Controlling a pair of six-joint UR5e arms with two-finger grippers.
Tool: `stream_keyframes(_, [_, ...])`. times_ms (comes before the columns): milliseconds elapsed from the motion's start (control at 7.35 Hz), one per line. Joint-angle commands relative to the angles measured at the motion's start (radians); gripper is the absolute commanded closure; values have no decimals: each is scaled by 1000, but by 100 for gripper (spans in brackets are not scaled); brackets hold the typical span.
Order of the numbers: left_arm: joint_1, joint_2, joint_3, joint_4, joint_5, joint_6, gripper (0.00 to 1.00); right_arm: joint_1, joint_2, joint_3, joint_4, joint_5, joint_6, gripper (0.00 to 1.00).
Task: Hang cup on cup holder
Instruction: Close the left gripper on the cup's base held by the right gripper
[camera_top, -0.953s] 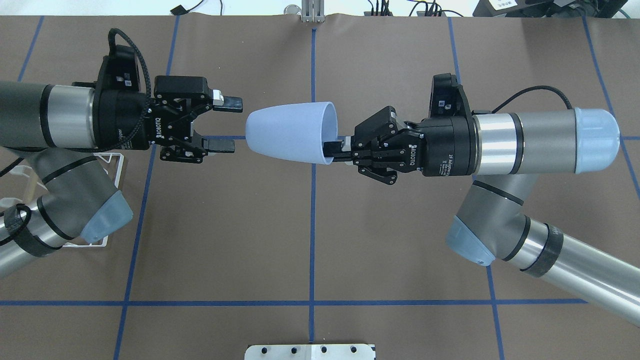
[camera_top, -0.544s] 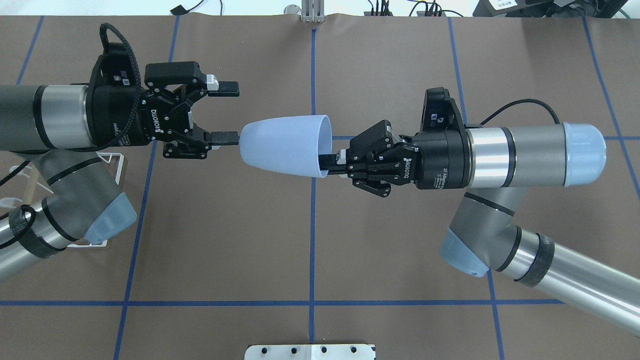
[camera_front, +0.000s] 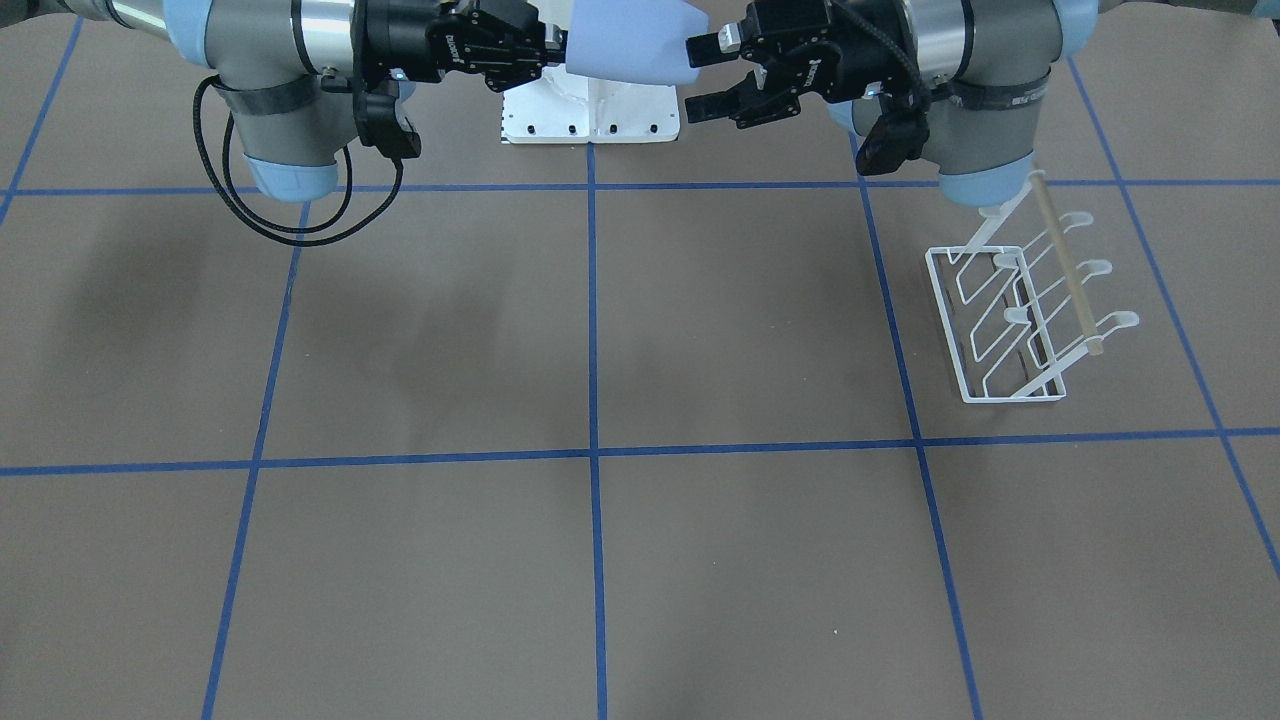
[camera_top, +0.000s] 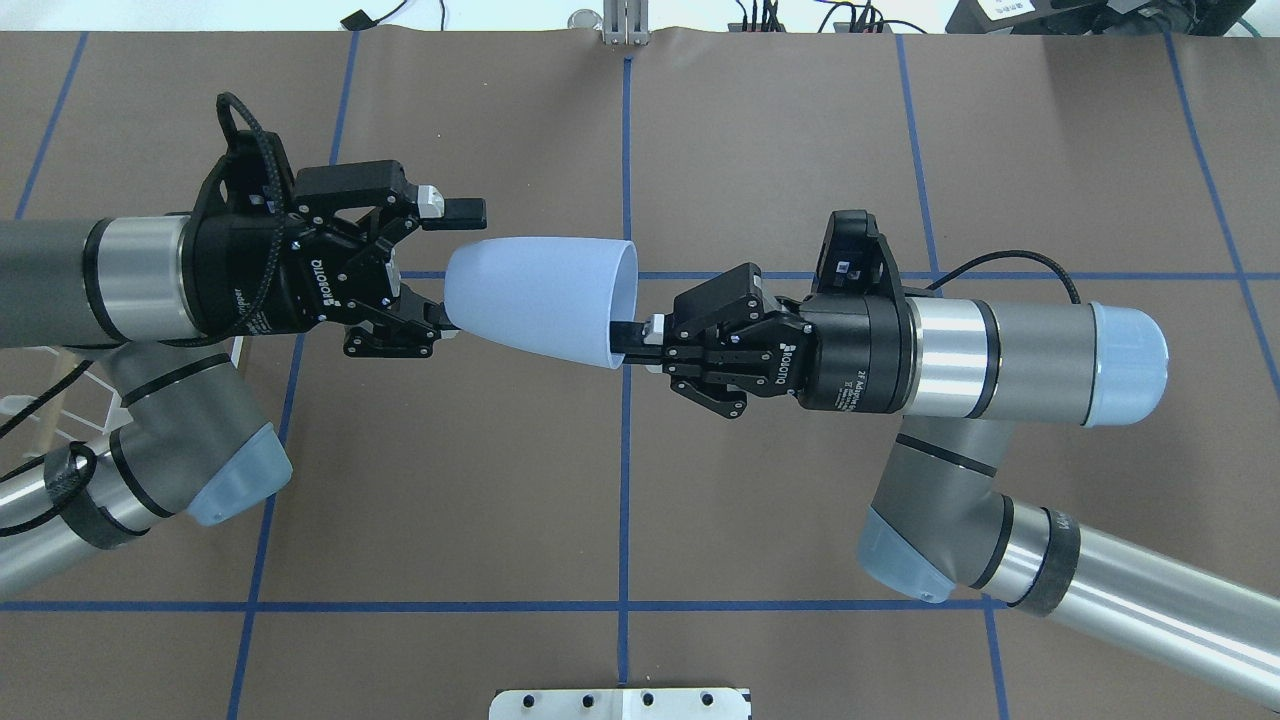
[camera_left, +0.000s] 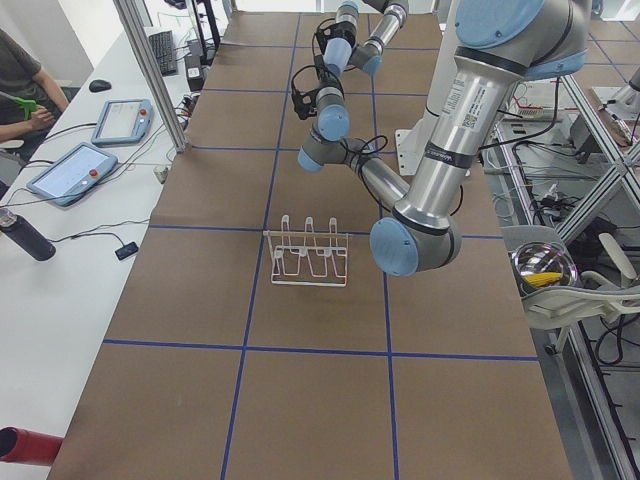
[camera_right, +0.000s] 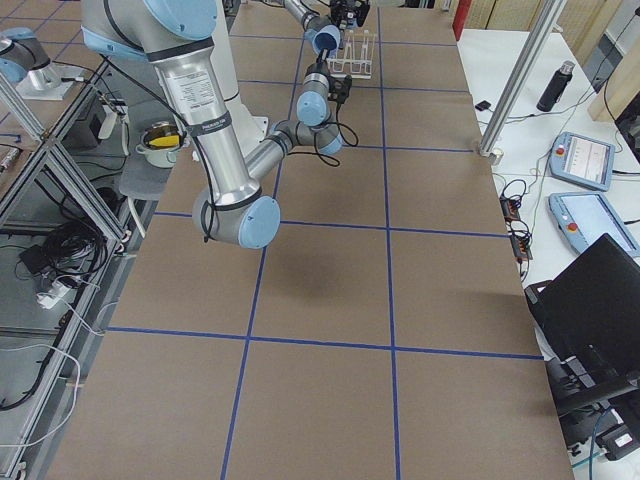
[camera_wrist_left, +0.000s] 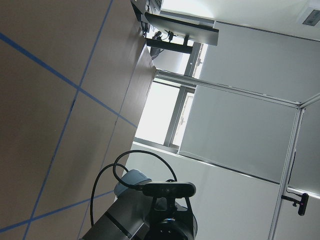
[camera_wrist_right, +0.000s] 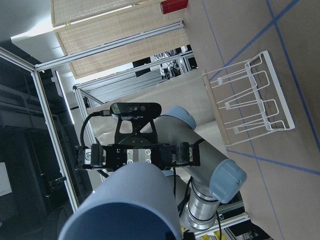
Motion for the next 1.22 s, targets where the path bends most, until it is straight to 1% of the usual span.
stream_keyframes(0, [16,-3,-4,-47,1,-44,2,-12,4,-6,6,-19,9,100])
stream_keyframes(544, [16,-4,6,-81,16,-55,3,-53,15,-27,70,-21,24,100])
stream_keyframes(680, [16,-3,6,-83,16,-57,9,-53,15,-27,72,-19,43,100])
stream_keyframes(1089, [24,2,4,-101,16,-59,10,-50,13,-30,72,-26,43,100])
